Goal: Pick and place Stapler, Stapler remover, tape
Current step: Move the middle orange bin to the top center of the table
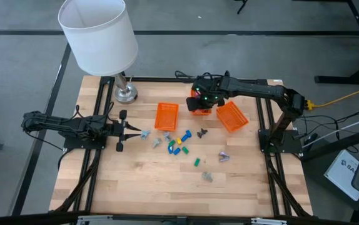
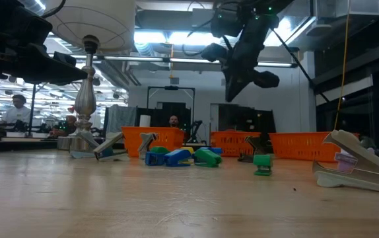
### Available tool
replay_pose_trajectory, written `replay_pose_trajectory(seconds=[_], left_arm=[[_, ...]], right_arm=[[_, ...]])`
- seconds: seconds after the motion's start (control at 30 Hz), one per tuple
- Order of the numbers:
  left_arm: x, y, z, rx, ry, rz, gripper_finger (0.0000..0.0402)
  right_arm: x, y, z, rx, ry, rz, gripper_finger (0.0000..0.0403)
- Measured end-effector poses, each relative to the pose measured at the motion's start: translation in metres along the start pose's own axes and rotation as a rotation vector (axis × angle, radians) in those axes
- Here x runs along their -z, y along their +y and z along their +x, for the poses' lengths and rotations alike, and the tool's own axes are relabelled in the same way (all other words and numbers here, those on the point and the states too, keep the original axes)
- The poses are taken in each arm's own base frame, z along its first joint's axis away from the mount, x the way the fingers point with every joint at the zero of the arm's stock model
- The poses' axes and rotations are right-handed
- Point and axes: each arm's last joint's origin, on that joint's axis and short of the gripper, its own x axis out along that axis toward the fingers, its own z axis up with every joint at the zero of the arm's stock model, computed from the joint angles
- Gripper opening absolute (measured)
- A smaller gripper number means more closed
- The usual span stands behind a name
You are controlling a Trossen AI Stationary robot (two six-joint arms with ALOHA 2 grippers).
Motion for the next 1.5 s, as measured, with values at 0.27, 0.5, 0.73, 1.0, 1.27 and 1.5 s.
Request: replay_pose_trajectory(seconds=[0.27, 0.5, 0.73, 1.0, 1.27, 1.5], left_arm=[[0.000, 0.000, 0.000, 0.000, 0.000, 0.000, 0.0078], [0.000, 0.000, 0.000, 0.000, 0.000, 0.000, 0.0077], [0.000, 0.000, 0.000, 0.000, 0.000, 0.000, 0.0079], [0.000, 0.000, 0.000, 0.000, 0.000, 0.000, 0.0078], [0.000, 0.000, 0.000, 0.000, 0.000, 0.000, 0.0077], [0.000, 0.000, 0.000, 0.000, 0.000, 0.000, 0.0079]], right_arm=[[-0.007, -0.011, -0.011, 0.016, -0.003, 0.043, 0.0022], [-0.006, -0.012, -0.018, -0.003, 0.002, -0.001, 0.0019], [0.004, -0.027, -0.008, -0.046, -0.039, 0.023, 0.0008], [0.010, -0.059, -0.021, -0.284, -0.234, 0.044, 0.0009], [0.014, -0.080, -0.022, -0.206, -0.281, 0.086, 0.0009], [0.013, -0.079, -0.021, -0.183, -0.294, -0.048, 0.0010]])
